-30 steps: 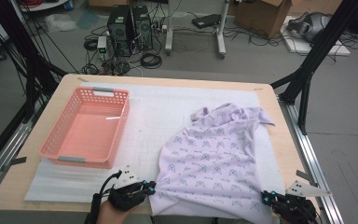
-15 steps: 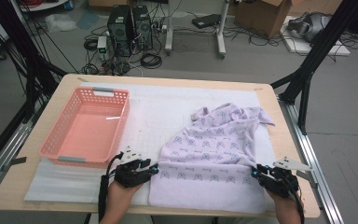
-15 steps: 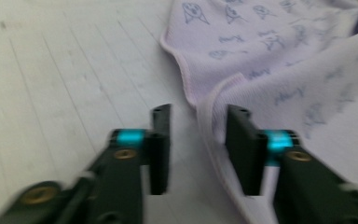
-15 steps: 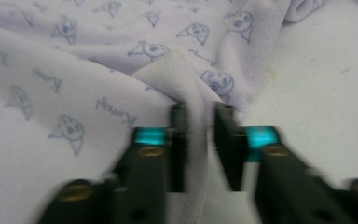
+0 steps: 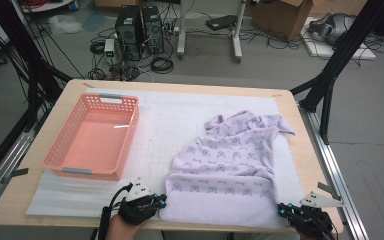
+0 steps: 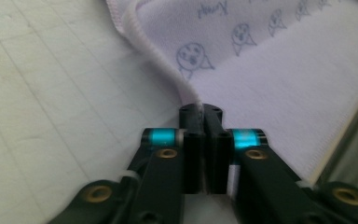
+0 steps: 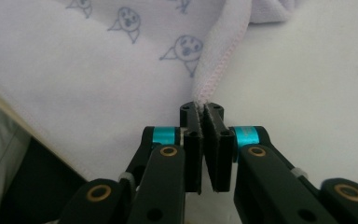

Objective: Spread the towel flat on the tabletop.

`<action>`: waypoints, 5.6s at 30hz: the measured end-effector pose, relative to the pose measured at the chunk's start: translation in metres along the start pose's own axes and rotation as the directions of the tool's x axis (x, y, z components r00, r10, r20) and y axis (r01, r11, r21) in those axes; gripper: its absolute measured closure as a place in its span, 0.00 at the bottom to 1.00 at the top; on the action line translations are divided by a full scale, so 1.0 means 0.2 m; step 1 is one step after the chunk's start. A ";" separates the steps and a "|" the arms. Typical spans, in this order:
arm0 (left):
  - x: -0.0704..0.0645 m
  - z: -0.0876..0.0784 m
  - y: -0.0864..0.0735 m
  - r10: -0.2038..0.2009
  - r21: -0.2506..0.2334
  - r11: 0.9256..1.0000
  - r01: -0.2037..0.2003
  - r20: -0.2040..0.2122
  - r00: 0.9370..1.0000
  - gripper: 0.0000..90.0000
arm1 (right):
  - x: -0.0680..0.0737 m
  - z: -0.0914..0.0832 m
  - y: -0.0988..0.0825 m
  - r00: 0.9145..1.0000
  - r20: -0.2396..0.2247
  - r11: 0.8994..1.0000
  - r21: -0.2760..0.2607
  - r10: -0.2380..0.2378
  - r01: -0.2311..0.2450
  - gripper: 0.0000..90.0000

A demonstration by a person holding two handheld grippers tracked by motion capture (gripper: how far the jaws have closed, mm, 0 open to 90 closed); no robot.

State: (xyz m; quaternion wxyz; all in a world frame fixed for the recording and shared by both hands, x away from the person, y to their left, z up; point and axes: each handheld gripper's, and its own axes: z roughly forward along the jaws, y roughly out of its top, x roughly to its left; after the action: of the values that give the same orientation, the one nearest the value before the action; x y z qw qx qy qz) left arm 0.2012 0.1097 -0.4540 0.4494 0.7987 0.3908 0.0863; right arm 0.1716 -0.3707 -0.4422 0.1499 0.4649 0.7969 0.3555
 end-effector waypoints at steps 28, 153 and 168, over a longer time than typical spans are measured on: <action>0.04 0.14 0.12 -0.023 -0.023 0.999 0.022 -0.013 1.000 0.54 | -0.01 -0.01 0.03 0.997 0.023 0.997 -0.017 0.079 -0.079 0.66; 0.31 0.22 0.38 -0.072 -0.075 0.995 0.058 -0.192 0.979 0.97 | -0.16 0.19 0.29 0.996 0.034 0.989 -0.123 0.081 -0.077 0.60; 0.29 0.15 0.22 -0.077 -0.088 0.994 0.065 -0.142 0.987 0.97 | -0.17 0.48 0.57 0.993 -0.031 0.992 -0.052 0.113 -0.114 0.63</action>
State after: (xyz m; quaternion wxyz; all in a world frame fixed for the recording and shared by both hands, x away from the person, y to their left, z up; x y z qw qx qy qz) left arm 0.2793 0.1172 -0.4491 0.4555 0.7564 0.4468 0.1440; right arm 0.3178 -0.3227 -0.4325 0.1307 0.5003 0.7614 0.3910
